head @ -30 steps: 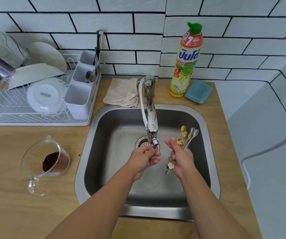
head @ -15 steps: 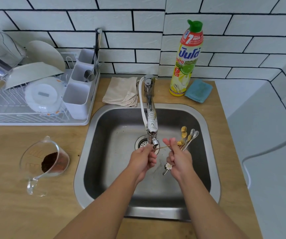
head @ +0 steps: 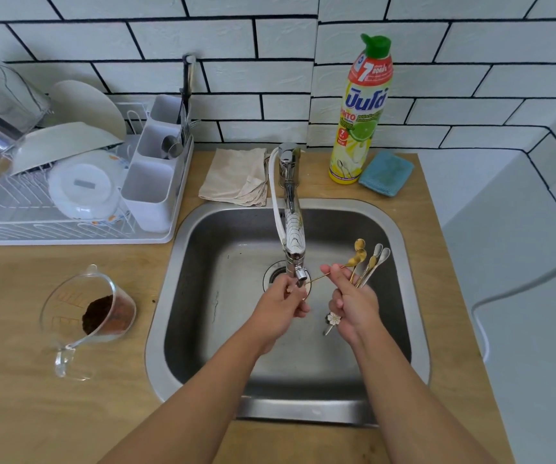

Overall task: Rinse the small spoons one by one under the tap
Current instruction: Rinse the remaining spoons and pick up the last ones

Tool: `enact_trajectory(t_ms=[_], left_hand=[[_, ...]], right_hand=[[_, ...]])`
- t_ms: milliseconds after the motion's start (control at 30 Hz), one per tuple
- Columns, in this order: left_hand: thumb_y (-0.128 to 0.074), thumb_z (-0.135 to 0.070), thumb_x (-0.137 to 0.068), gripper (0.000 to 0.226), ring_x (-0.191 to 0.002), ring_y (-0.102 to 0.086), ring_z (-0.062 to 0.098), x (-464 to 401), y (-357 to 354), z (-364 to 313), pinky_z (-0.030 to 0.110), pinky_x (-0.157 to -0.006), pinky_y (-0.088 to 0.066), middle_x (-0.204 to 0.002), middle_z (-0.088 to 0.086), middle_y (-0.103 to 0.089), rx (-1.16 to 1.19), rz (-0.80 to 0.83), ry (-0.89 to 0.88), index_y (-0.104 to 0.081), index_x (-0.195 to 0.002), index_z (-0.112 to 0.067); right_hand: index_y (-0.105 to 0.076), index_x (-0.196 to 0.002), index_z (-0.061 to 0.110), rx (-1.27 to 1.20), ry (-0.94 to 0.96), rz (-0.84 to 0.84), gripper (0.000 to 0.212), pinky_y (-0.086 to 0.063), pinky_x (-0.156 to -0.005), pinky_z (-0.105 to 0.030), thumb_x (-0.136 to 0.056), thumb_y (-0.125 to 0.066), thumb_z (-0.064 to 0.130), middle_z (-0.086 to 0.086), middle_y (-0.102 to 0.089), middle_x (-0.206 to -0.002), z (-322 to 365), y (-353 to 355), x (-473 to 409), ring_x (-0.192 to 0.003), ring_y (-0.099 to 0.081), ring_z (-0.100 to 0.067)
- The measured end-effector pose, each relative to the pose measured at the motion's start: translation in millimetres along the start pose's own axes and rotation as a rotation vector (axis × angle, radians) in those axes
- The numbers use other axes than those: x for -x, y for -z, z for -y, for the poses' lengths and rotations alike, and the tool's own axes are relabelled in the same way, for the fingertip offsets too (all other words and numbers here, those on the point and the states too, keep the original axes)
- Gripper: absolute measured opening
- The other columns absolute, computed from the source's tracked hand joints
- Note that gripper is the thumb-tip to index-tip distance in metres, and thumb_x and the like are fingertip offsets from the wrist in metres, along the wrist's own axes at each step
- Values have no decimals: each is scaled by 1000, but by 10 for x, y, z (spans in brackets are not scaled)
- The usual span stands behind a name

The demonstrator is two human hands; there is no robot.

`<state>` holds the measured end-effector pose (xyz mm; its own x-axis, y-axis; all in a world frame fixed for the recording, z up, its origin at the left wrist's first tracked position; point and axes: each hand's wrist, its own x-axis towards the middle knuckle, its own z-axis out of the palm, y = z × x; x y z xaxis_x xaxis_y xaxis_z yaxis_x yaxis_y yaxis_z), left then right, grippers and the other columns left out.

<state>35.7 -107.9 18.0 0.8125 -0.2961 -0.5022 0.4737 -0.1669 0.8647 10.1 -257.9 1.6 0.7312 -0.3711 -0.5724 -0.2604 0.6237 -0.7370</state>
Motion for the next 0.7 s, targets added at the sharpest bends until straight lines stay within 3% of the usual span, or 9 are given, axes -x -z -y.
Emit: enact_trajectory(t_ms=[67,167,300,367,533,600,700], left_hand=[[-48,-25,-105,18,-58,-58,4,-33,22,0,28,-64,-51,-73,-1,-63,-284,-91,-108,-60,-94,-18],[-44,-31,-105,37,-58,-52,12,-110,20,-13,33,-63,-44,-67,-6,-61,-422,-189,-98,-60,-74,-22],[-54,-44,-100,45,-41,-34,10,-104,-24,10,23,-46,-29,-52,-6,-45,-142,-143,94,-59,-64,-18],[-55,-46,-100,42,-41,-34,10,-69,-33,51,22,-43,-28,-51,-5,-45,-31,-79,124,-62,-73,-15],[-47,-26,-107,29,-51,-48,8,-32,6,128,20,-48,-40,-66,-4,-59,413,97,221,-67,-105,-5],[-49,-32,-106,33,-47,-43,9,-39,22,139,20,-45,-37,-62,-4,-54,407,54,250,-68,-102,-6],[-51,-50,-101,46,-38,-32,9,-81,25,92,20,-37,-27,-49,-4,-42,256,-117,310,-63,-76,-12]], right_hand=[[-68,-86,15,-34,-28,-5,12,-27,-35,-15,-97,-71,16,-9,-80,-104,-16,-34,14,-35,-35,-3],[-67,-91,11,-82,-67,-33,10,-26,-35,-15,-97,-70,18,-8,-81,-102,-42,-102,36,-35,-34,-3],[-69,-93,8,-89,-102,-84,11,-25,-36,-16,-97,-71,19,-6,-81,-99,-65,-107,55,-37,-33,-4],[-71,-91,8,-75,-108,-75,12,-24,-35,-16,-97,-71,19,-6,-80,-96,-78,-103,56,-36,-33,-3],[-72,-94,7,-70,-120,-74,10,-24,-33,-16,-97,-71,16,-7,-79,-100,-106,-129,45,-35,-33,-2],[-71,-94,7,-69,-114,-64,9,-23,-34,-16,-97,-71,16,-8,-79,-103,-99,-129,42,-36,-32,-3],[-72,-88,11,-58,-120,-10,8,-24,-34,-16,-96,-72,14,-11,-79,-103,-110,-162,53,-37,-32,-3]])
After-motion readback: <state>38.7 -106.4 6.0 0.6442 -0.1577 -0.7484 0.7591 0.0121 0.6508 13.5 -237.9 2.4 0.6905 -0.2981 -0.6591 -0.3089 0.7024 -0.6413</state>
